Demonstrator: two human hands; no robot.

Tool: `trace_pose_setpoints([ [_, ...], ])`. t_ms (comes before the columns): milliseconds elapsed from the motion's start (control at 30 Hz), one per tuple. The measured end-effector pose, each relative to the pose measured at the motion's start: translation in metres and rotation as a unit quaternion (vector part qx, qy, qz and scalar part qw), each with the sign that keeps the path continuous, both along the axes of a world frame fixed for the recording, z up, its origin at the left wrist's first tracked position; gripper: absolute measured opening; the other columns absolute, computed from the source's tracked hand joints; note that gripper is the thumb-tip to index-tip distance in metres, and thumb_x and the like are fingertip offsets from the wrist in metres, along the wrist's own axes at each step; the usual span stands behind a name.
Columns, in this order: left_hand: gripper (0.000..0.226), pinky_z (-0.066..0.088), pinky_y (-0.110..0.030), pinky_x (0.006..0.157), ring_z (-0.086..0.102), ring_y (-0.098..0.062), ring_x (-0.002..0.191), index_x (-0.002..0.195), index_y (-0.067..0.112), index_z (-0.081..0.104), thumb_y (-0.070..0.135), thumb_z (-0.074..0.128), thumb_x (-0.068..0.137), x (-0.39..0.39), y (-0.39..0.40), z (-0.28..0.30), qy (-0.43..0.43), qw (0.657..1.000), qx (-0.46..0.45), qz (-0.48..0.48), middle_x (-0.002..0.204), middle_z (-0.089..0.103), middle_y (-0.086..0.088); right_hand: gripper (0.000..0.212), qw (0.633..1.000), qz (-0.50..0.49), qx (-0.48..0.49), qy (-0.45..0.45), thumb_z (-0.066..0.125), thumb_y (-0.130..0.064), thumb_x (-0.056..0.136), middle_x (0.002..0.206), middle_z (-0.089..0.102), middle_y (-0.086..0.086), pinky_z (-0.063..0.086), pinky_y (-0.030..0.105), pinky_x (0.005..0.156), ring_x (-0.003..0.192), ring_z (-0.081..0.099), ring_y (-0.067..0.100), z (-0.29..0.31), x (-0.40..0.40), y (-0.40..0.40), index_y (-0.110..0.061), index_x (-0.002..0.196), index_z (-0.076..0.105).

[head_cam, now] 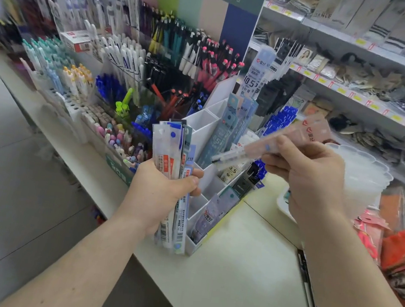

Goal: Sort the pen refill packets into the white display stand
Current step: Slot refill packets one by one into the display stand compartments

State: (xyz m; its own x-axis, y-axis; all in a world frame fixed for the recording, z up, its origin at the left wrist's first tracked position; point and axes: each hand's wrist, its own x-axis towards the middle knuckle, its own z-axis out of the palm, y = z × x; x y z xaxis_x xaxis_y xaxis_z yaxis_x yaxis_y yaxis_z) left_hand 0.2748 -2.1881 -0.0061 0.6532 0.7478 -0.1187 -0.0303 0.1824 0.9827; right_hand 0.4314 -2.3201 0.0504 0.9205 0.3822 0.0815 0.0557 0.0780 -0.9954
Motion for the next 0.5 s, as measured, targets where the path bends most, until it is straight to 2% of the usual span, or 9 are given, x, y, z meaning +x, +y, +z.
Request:
trace_pose_setpoints([
  [200, 0.018, 0.058, -0.029, 0.066, 0.073, -0.020, 0.072, 0.091, 0.008, 0.072, -0.007, 0.070, 0.083, 0.002, 0.000, 0.001, 0.011, 1.000, 0.007, 0.000, 0.086, 0.077, -0.004, 0.012, 0.993, 0.030, -0.092, -0.062, 0.072, -0.008, 0.089, 0.061, 0.072, 0.001, 0.055, 0.027, 0.055, 0.056, 0.069, 0.014, 0.004, 0.007, 0.039, -0.010, 0.077, 0.071],
  [300, 0.017, 0.058, -0.028, 0.067, 0.073, -0.020, 0.072, 0.089, 0.009, 0.073, -0.007, 0.069, 0.083, 0.003, 0.000, 0.002, 0.007, 1.000, 0.011, -0.003, 0.085, 0.077, -0.003, 0.010, 0.985, 0.061, -0.142, -0.080, 0.072, -0.011, 0.090, 0.071, 0.075, 0.006, 0.055, 0.031, 0.054, 0.058, 0.071, 0.014, 0.002, 0.009, 0.054, -0.009, 0.080, 0.073],
  [400, 0.016, 0.056, -0.026, 0.065, 0.073, -0.018, 0.071, 0.089, 0.007, 0.072, -0.007, 0.069, 0.083, 0.004, 0.001, 0.002, 0.004, 1.000, 0.007, -0.002, 0.084, 0.077, -0.002, 0.010, 0.968, 0.071, -0.206, -0.122, 0.072, -0.016, 0.089, 0.071, 0.074, 0.008, 0.057, 0.036, 0.060, 0.061, 0.072, 0.017, -0.005, 0.010, 0.065, -0.009, 0.081, 0.075],
  [500, 0.017, 0.056, -0.026, 0.064, 0.072, -0.020, 0.070, 0.086, 0.008, 0.073, -0.008, 0.069, 0.083, 0.005, 0.001, 0.001, 0.000, 1.000, 0.003, 0.000, 0.084, 0.077, -0.004, 0.015, 0.948, 0.073, -0.260, -0.168, 0.074, -0.023, 0.086, 0.069, 0.074, 0.001, 0.057, 0.036, 0.064, 0.062, 0.069, 0.019, -0.016, 0.013, 0.075, -0.015, 0.073, 0.075],
])
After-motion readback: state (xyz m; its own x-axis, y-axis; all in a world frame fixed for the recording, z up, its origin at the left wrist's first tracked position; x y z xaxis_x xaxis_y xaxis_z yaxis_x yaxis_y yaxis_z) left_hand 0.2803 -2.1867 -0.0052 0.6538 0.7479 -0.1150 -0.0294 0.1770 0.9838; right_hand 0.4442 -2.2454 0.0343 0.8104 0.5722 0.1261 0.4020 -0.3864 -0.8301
